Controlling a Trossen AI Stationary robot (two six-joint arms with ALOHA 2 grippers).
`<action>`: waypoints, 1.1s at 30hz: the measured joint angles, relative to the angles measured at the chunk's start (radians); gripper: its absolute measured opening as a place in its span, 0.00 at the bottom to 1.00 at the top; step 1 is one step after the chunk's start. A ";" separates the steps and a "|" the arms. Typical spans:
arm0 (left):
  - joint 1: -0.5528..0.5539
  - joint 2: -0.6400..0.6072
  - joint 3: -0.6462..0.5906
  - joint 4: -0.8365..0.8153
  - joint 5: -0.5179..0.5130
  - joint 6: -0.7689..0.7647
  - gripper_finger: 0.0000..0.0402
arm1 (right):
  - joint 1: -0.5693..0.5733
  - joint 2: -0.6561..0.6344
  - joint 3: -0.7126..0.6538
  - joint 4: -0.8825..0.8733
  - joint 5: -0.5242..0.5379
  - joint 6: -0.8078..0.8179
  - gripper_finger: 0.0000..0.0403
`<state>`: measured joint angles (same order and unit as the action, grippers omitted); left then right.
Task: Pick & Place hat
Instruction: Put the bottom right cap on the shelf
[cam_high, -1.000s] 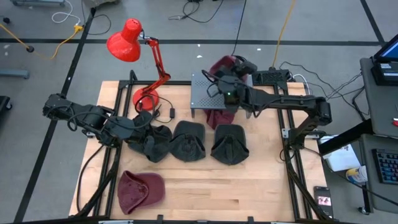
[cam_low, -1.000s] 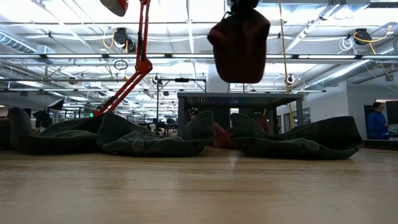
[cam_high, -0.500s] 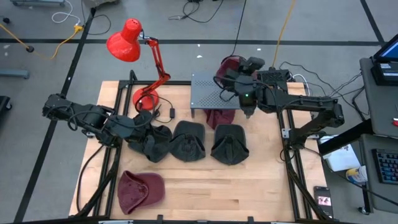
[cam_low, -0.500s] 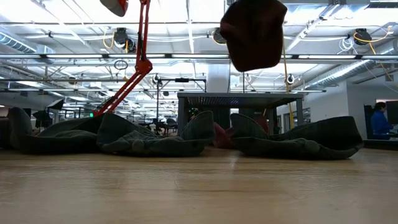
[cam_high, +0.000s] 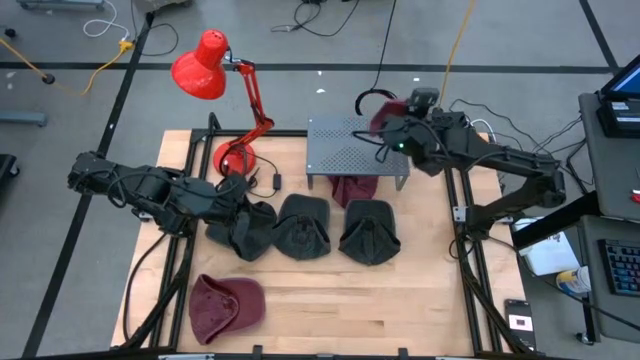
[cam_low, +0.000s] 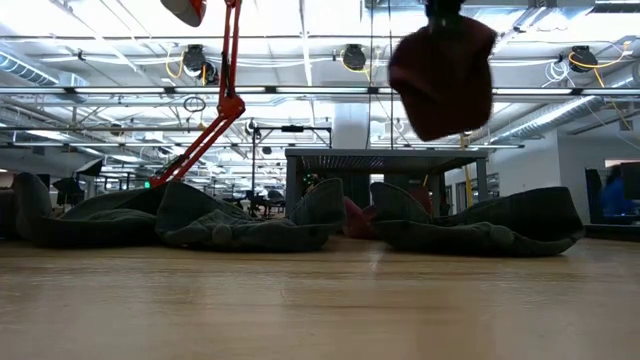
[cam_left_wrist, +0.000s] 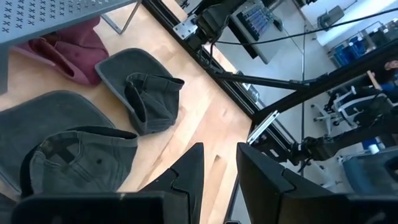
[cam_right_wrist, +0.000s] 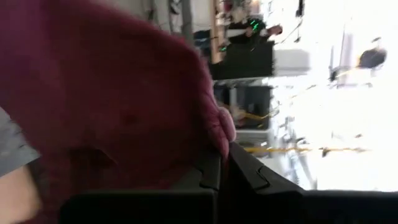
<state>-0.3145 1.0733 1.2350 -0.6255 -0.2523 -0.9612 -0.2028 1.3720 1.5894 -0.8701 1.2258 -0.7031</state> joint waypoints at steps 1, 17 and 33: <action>0.000 0.000 0.000 0.000 0.000 -0.007 0.24 | -0.012 -0.007 0.000 -0.043 -0.021 0.067 0.00; 0.015 0.000 0.000 0.000 -0.014 -0.063 0.24 | -0.223 -0.039 0.041 -0.654 -0.443 1.197 0.00; 0.073 0.000 0.000 -0.001 0.073 -0.043 0.24 | -0.233 -0.065 0.042 -0.287 -0.604 1.478 0.00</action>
<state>-0.2418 1.0733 1.2350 -0.6266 -0.1794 -1.0042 -0.4362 1.3072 1.6318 -1.1569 0.6221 0.7746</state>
